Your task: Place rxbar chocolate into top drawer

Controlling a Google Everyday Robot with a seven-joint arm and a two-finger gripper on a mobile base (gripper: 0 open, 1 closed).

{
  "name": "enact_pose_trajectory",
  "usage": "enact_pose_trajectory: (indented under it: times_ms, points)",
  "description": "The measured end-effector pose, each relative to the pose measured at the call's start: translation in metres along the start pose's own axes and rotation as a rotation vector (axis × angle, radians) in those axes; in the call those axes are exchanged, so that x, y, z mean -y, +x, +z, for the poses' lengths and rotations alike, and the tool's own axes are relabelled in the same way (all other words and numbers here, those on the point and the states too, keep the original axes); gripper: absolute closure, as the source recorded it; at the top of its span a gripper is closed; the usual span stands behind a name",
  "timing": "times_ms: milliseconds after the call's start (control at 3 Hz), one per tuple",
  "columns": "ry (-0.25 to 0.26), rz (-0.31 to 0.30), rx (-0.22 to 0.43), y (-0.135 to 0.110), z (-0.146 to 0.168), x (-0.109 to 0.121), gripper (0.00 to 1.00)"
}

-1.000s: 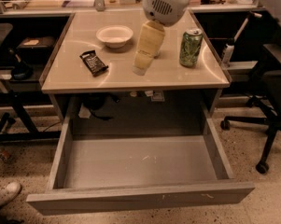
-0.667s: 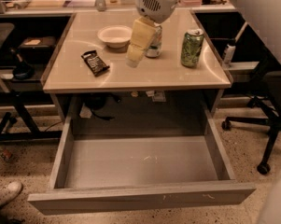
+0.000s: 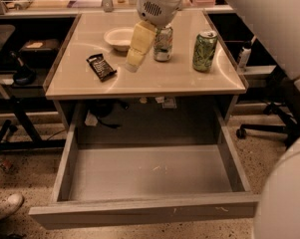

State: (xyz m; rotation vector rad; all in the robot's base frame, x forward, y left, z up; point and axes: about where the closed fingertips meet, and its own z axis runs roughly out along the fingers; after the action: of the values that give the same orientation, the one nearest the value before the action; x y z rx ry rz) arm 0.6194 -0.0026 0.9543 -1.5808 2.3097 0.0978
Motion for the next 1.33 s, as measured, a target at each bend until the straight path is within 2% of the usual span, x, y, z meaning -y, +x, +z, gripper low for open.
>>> enact_pose_trajectory:
  times_ms: [667, 1333]
  points:
    - [-0.111, 0.006, -0.013, -0.047, 0.071, 0.008, 0.0]
    - [-0.113, 0.031, 0.009, -0.05, 0.08, 0.013, 0.0]
